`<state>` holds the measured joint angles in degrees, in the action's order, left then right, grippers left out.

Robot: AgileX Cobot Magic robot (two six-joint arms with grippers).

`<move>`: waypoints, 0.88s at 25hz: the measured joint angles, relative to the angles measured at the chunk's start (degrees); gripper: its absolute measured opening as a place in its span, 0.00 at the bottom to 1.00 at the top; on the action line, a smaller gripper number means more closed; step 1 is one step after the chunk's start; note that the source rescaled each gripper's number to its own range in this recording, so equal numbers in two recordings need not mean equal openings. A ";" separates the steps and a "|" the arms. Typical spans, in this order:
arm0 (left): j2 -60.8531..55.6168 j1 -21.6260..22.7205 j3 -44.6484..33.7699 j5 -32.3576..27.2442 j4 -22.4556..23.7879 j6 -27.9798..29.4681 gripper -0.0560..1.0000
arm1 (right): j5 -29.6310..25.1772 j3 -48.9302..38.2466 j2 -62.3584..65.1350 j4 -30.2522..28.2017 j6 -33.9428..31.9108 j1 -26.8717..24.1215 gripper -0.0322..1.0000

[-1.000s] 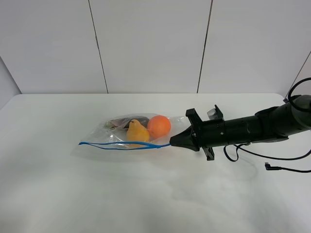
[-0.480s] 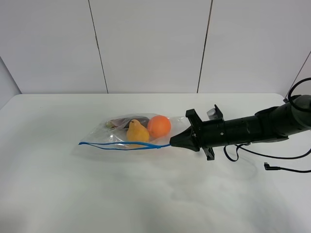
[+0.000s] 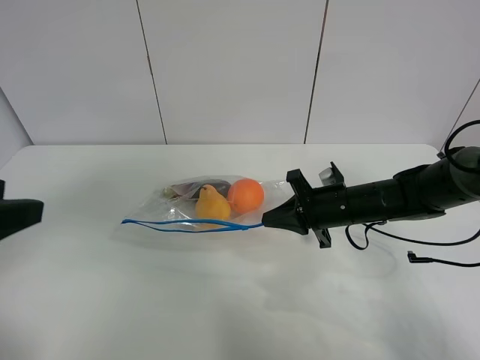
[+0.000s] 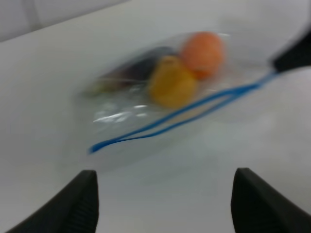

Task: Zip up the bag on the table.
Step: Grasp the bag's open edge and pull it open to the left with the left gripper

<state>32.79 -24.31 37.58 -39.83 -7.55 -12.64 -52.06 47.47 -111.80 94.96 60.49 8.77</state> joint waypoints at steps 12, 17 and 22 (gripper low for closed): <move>5.20 -15.28 0.00 10.58 -0.04 -15.94 1.00 | 0.00 0.00 0.00 -0.42 0.00 0.00 0.03; 17.30 -15.28 0.00 19.36 -0.49 -16.06 1.00 | 0.00 0.00 0.00 -0.42 0.04 0.00 0.03; 29.75 -15.28 0.00 25.75 -1.25 -16.06 1.00 | 0.00 0.00 0.00 -0.42 0.04 0.00 0.03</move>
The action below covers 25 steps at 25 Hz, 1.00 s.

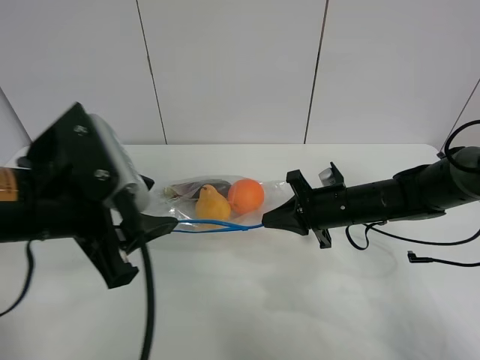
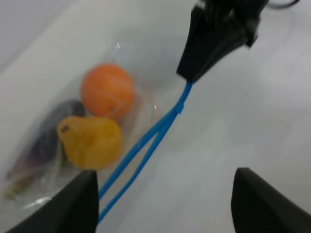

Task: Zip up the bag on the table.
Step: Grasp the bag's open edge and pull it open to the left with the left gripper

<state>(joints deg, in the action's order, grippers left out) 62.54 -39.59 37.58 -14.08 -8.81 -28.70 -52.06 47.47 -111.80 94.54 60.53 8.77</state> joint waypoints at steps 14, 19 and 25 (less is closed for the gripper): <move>25.68 -0.58 3.31 13.10 -0.16 0.00 1.00 | 0.00 0.00 0.00 -0.08 0.00 0.00 0.03; 30.41 -3.32 6.82 14.86 -0.24 0.00 1.00 | 0.00 0.00 0.00 -0.22 0.00 0.00 0.03; 35.67 -5.50 11.11 15.41 -0.28 0.00 1.00 | -0.04 0.00 0.00 -0.42 0.00 0.00 0.03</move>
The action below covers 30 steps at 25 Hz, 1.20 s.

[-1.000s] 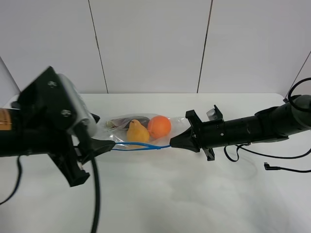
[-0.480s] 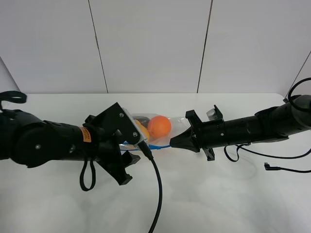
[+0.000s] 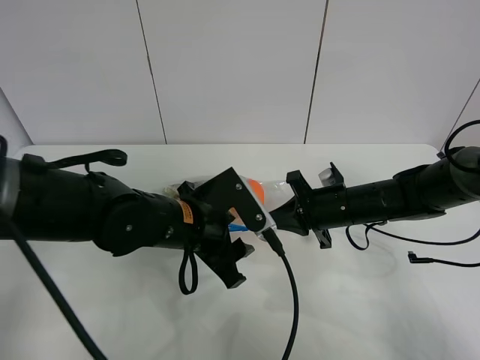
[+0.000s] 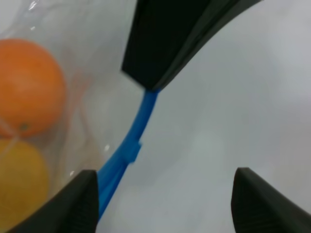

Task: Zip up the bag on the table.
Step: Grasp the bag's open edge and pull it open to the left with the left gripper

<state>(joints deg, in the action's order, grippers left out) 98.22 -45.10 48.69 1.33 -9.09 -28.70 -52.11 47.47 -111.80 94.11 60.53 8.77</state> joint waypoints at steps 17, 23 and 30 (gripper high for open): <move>5.94 0.76 2.44 3.25 1.41 -1.94 0.94 | -2.97 0.00 0.00 -0.47 0.00 0.00 0.03; 5.96 1.21 2.44 4.20 1.41 -2.06 0.81 | -2.97 0.00 0.00 -0.47 0.00 0.00 0.03; 5.96 1.21 2.44 4.42 1.41 -2.65 0.29 | -2.97 0.00 0.00 -0.68 0.00 0.00 0.03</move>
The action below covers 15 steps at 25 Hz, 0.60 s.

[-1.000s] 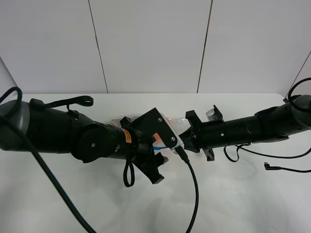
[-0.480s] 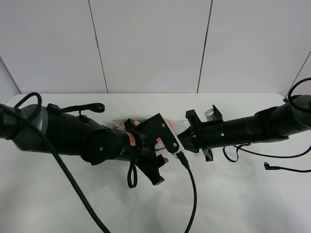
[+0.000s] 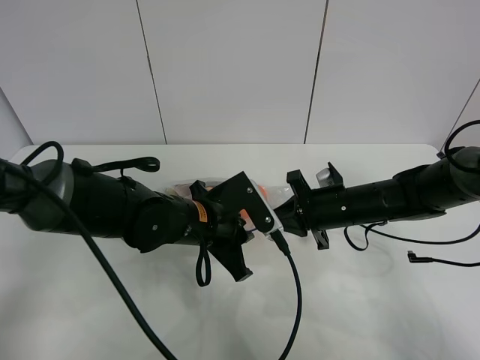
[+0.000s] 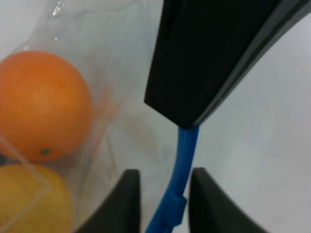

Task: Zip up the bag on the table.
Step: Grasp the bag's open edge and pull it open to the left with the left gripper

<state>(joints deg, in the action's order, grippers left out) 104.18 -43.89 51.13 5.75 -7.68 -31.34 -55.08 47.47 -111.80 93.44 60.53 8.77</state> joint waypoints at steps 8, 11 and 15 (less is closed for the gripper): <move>0.00 0.00 0.00 -0.23 0.05 -2.27 0.05 | 0.00 0.00 0.00 0.00 0.13 0.00 0.03; 0.00 0.00 0.00 -0.35 0.05 -2.45 0.05 | 0.00 0.00 0.00 0.00 0.17 0.00 0.03; 0.00 0.92 -0.30 -0.35 0.05 -2.85 0.05 | 0.19 0.00 0.00 0.00 0.17 0.05 0.03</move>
<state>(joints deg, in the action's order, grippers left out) 104.18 -42.97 50.83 5.41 -7.63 -34.20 -54.89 47.47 -111.80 93.44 60.70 8.82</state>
